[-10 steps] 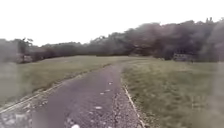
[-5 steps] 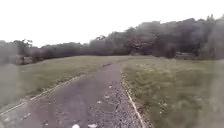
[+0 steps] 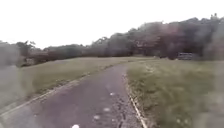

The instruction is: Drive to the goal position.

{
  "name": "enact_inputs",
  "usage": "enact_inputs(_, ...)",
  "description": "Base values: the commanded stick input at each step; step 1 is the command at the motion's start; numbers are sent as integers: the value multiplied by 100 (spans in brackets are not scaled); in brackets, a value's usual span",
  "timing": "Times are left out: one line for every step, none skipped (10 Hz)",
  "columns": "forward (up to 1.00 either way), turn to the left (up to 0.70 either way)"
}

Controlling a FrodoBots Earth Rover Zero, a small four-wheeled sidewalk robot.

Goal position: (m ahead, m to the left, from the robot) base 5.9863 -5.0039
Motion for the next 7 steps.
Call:
enact_inputs(70,2)
enact_inputs(70,2)
enact_inputs(70,2)
enact_inputs(70,2)
enact_inputs(70,2)
enact_inputs(72,2)
enact_inputs(81,2)
